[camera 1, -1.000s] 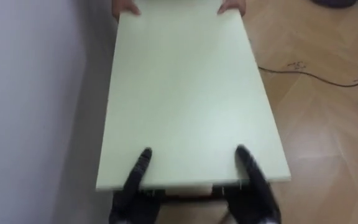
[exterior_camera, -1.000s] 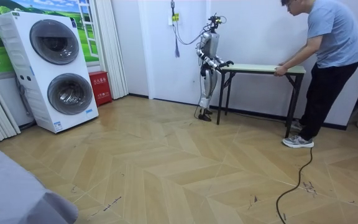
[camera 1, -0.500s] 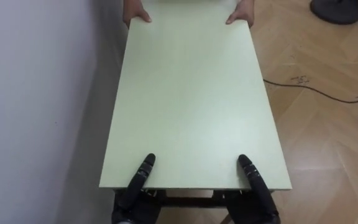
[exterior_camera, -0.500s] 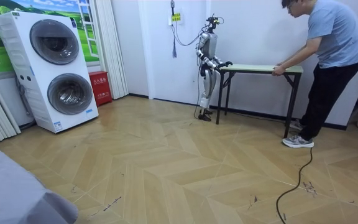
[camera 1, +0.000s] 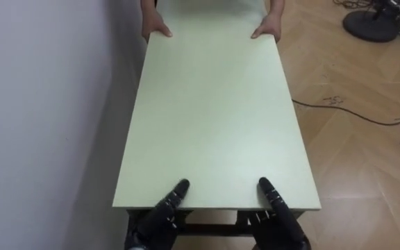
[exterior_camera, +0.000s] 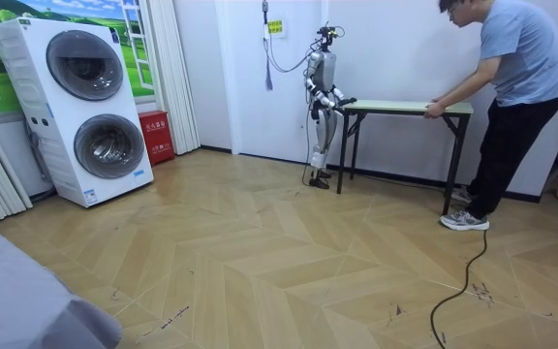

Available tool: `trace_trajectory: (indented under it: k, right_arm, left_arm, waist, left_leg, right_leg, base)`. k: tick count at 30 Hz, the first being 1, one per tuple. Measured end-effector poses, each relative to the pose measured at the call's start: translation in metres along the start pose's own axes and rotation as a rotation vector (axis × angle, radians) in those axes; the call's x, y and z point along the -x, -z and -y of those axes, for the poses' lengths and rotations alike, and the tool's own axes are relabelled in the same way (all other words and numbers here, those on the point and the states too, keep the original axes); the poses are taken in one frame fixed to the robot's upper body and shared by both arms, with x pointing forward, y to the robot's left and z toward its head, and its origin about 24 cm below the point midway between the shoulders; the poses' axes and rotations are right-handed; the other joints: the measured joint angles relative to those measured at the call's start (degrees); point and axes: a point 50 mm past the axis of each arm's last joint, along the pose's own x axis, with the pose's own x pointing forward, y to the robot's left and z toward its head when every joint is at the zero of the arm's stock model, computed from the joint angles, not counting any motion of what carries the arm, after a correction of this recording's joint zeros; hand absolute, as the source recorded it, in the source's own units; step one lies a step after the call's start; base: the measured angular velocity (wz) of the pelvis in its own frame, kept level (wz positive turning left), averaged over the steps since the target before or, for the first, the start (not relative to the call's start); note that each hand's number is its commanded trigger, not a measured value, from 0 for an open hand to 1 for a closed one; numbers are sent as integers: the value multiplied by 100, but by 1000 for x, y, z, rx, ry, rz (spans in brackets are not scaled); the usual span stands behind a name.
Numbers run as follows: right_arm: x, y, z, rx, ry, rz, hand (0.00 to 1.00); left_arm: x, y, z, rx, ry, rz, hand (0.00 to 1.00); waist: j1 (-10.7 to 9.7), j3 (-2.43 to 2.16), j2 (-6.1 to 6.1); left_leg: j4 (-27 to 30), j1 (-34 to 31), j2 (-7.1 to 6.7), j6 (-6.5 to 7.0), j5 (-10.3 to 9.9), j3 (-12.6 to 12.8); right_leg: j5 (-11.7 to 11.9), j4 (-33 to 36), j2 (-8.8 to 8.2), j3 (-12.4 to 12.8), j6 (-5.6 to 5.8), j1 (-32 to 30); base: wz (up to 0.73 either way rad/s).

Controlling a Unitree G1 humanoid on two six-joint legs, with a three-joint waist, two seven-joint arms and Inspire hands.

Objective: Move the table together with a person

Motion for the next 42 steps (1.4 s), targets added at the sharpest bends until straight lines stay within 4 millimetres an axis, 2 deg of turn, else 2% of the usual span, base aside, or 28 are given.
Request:
trace_trajectory:
  k: [5, 24, 27, 34, 42]
  right_arm:
    - [1, -1, 3, 24, -30, -11, 0]
    - [2, -3, 9, 11, -44, -19, 0]
    - [3, -5, 16, 9, -15, -13, 0]
    - [5, -5, 19, 28, -18, -17, 0]
    - [7, -6, 20, 63, -54, -27, 0]
  left_arm:
    - [-1, -1, -5, -24, -3, 0, 0]
    - [-7, -4, -6, -33, 5, -2, 0]
    - [-6, -5, -12, -52, -20, -5, 0]
    - [9, 18, -36, -75, -119, -115, 0]
    - [15, 17, -50, -82, -177, -126, 0]
  waist:
    - [-16, -6, 6]
    - [-26, 1, -16]
    - [-29, 0, -27]
    - [-37, 14, -89]
    - [-51, -3, -93]
  left_leg:
    - [7, 77, 2, 0, 0, 16]
    - [-17, 174, 10, -8, -6, 27]
    - [-31, 184, 11, -13, -10, 28]
    - [-55, 162, 4, -16, -14, 27]
    - [-63, 135, 2, -15, -15, 4]
  right_leg:
    - [-50, 27, 1, 8, -77, 58]
    - [-49, 32, 23, 50, -77, 102]
    - [-49, 31, 28, 50, -77, 121]
    - [-50, 27, 19, 48, -77, 86]
    - [-53, 28, 19, 55, -71, 66]
  base:
    - [-1]
    - [-1]
    - [-1]
    - [0]
    - [0]
